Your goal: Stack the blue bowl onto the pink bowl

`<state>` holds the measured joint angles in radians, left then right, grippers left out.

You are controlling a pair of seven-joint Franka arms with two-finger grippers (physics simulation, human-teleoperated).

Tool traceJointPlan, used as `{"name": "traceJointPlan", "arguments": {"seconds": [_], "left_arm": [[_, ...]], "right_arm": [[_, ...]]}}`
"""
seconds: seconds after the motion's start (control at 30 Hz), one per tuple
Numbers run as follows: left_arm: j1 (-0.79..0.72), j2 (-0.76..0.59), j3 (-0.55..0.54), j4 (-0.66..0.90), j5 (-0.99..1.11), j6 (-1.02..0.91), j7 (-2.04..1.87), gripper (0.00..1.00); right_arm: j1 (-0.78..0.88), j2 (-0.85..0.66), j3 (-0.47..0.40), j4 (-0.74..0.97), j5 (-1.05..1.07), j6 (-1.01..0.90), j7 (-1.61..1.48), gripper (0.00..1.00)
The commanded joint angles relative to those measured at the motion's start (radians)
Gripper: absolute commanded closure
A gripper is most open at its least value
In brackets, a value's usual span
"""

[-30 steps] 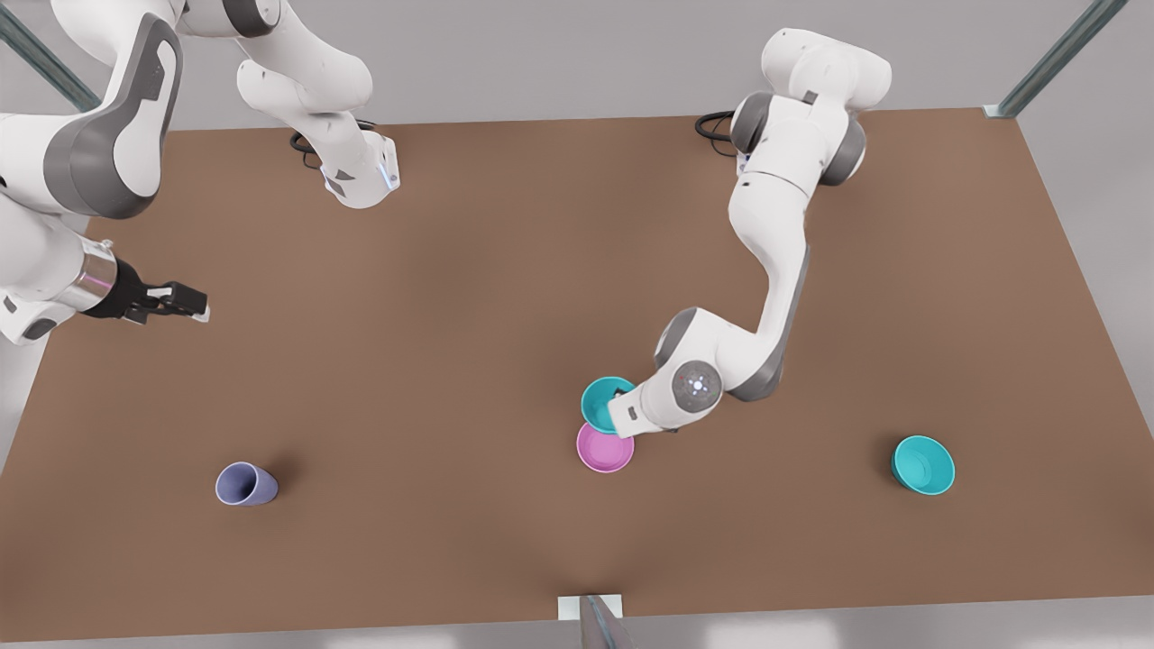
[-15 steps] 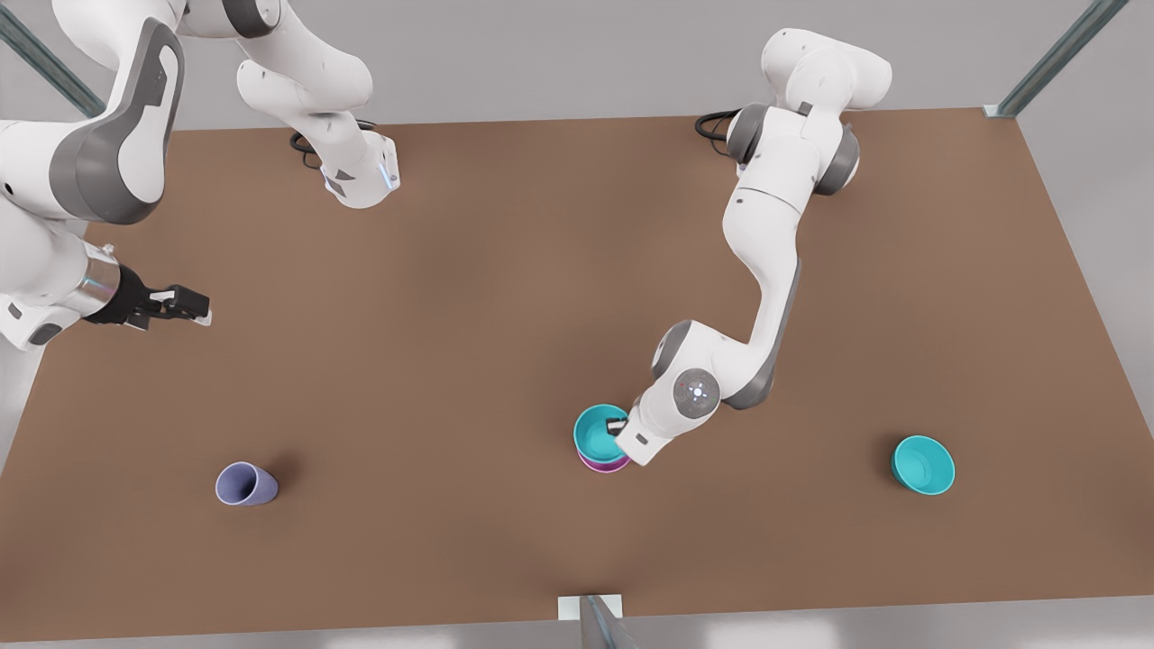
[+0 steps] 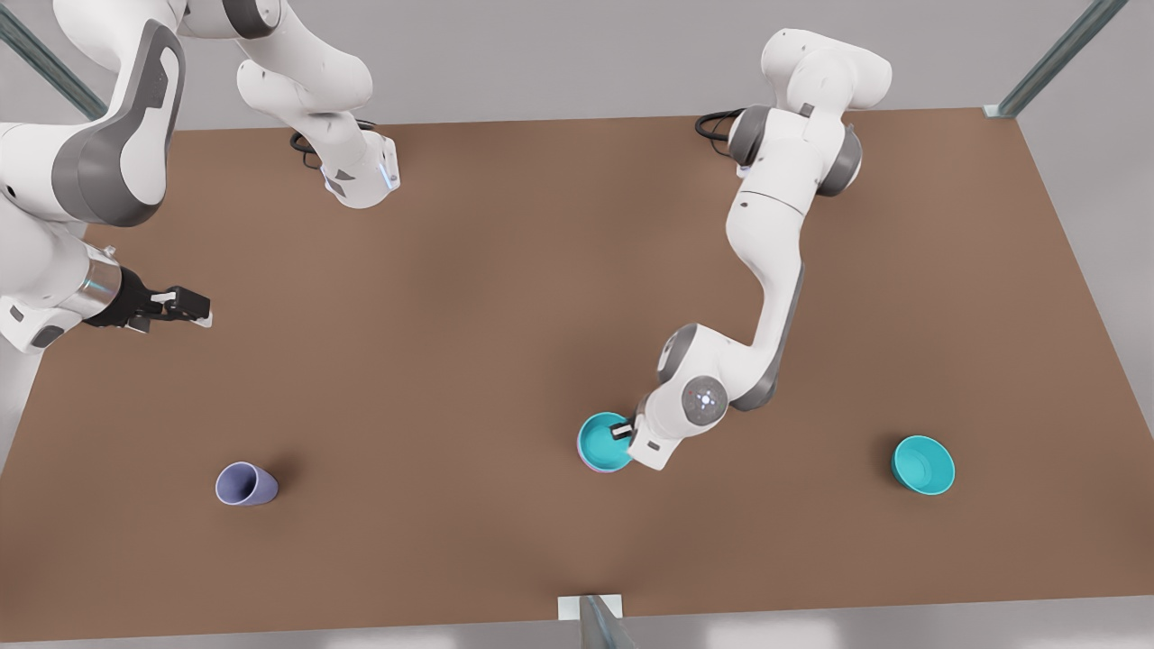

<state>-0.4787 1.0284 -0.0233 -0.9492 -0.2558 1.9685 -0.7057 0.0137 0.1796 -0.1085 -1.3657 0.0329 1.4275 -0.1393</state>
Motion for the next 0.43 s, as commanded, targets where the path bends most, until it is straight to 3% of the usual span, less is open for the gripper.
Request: {"name": "traceJointPlan", "arguments": {"seconds": [0.0,0.07,0.17,0.2,0.27,0.4], "left_arm": [[0.018,-0.023,0.009,0.004,0.042,-0.179,-0.136,0.0],[0.176,-0.318,0.029,0.004,0.2,-0.62,0.147,0.0],[0.275,-0.461,0.031,0.006,0.302,-0.793,0.462,0.0],[0.29,-0.534,0.031,-0.008,0.32,-0.807,0.587,0.0],[0.273,-0.82,0.029,-0.453,0.329,-0.539,0.64,0.0],[0.25,-0.812,0.029,-0.438,0.328,-0.577,0.637,0.0]], "right_arm": [[0.0,0.0,0.0,0.002,0.001,0.001,-0.013,0.0],[0.0,0.0,0.0,0.002,0.001,0.002,-0.011,0.0],[0.0,0.0,0.0,0.0,0.001,0.002,-0.011,0.0],[0.0,0.0,0.0,0.0,0.001,0.002,-0.011,0.0],[0.0,0.0,0.0,0.0,0.001,0.002,-0.011,0.0],[0.0,-0.002,0.0,0.0,0.002,0.004,-0.013,0.0]]}}
